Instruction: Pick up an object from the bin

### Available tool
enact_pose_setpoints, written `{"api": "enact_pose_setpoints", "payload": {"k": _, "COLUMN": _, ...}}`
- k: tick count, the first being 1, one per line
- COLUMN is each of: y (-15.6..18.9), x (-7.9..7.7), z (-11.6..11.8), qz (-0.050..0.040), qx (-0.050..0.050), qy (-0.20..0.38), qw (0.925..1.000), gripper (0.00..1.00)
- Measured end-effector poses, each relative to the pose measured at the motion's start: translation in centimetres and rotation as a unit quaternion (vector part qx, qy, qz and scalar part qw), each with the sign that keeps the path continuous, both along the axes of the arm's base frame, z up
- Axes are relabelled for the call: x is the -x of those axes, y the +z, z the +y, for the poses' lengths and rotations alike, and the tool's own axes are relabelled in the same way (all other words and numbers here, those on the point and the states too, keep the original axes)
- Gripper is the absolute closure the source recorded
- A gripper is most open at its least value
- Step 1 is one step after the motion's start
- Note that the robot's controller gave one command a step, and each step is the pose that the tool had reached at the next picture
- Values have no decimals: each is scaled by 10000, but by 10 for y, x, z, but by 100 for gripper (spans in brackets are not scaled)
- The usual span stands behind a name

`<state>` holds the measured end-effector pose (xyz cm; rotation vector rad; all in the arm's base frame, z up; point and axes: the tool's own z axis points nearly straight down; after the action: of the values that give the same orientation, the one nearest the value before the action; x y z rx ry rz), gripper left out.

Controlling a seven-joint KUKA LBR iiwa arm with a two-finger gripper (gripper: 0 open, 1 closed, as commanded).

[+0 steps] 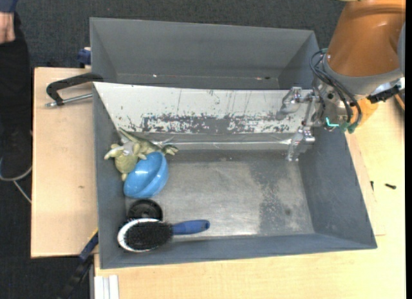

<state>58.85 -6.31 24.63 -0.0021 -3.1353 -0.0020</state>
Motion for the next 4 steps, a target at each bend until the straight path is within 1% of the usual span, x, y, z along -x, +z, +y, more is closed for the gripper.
{"api": "enact_pose_setpoints", "payload": {"k": 1, "y": -131, "x": 40, "z": 111, "qz": 11, "qx": -14, "qy": 302, "qw": 9995, "gripper": 0}}
{"api": "enact_pose_setpoints", "payload": {"k": 2, "y": -28, "x": 88, "z": 164, "qz": -89, "qx": -15, "qy": 907, "qw": 9958, "gripper": 0}}
{"api": "enact_pose_setpoints", "payload": {"k": 3, "y": -116, "x": 97, "z": 212, "qz": 7, "qx": -9, "qy": 995, "qw": 9950, "gripper": 0}}
{"api": "enact_pose_setpoints", "payload": {"k": 4, "y": -174, "x": 96, "z": 203, "qz": -57, "qx": -7, "qy": 1494, "qw": 9888, "gripper": 0}}
